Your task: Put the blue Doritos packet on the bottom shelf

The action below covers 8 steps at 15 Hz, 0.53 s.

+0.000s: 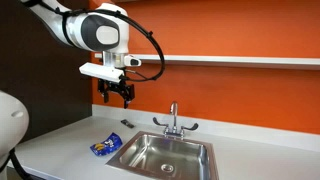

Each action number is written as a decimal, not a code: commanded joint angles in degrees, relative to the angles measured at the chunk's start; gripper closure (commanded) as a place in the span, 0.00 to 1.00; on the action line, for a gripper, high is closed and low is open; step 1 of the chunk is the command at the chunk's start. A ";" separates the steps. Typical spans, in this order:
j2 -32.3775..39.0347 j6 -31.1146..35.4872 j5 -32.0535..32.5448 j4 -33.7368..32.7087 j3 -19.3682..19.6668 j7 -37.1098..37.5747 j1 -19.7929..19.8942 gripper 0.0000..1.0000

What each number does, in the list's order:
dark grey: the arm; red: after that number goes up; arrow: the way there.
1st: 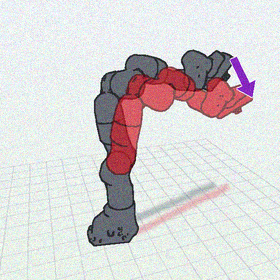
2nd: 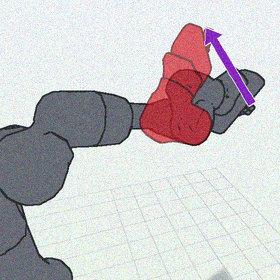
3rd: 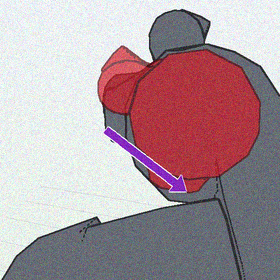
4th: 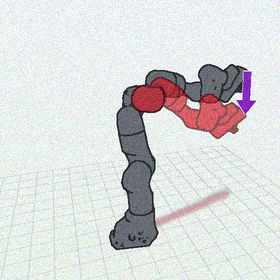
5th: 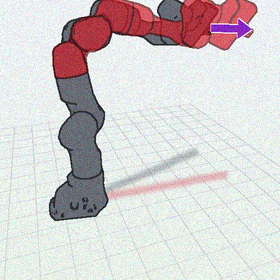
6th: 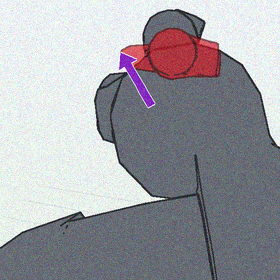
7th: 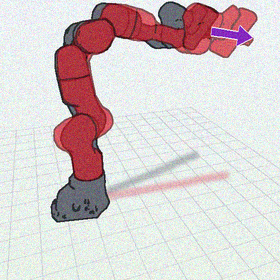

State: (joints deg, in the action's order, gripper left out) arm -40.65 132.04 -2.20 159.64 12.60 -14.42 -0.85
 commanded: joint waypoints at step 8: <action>11.38 0.43 -0.75 -3.52 -4.89 2.94 -1.63 0.00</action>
State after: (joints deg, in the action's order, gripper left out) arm -35.45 132.03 -2.20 158.82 10.71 -13.87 -2.06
